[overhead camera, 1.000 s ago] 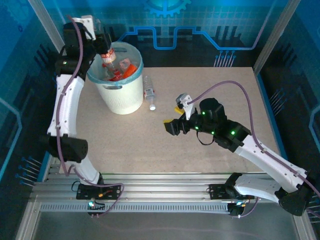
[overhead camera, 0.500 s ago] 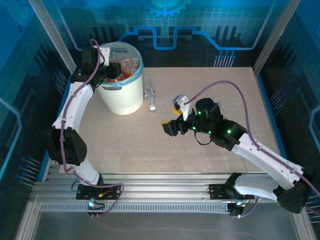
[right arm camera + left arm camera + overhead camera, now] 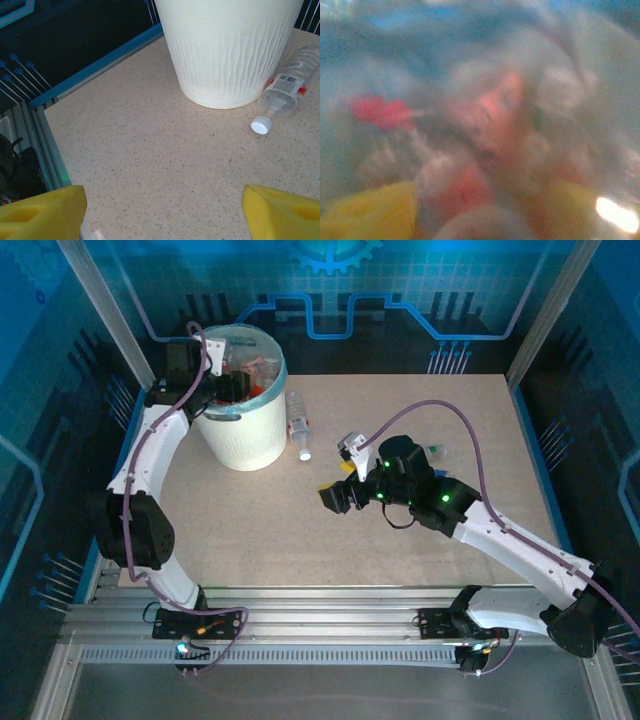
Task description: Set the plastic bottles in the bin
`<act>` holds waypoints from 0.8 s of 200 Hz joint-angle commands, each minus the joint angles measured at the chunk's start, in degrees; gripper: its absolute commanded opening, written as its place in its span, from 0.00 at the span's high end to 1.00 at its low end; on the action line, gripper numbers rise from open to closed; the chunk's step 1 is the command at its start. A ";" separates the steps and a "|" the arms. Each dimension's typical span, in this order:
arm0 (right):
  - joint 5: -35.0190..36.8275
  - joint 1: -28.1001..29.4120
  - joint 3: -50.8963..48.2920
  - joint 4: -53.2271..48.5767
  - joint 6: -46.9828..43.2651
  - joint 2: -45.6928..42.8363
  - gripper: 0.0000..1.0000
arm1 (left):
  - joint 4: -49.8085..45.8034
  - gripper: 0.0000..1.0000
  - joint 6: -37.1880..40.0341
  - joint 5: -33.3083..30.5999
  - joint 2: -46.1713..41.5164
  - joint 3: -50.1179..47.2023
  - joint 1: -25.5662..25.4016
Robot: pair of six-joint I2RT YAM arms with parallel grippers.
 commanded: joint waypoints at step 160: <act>-0.02 1.79 3.26 -1.79 -0.44 2.70 0.17 | -11.76 0.60 -13.21 -2.81 7.33 33.19 0.36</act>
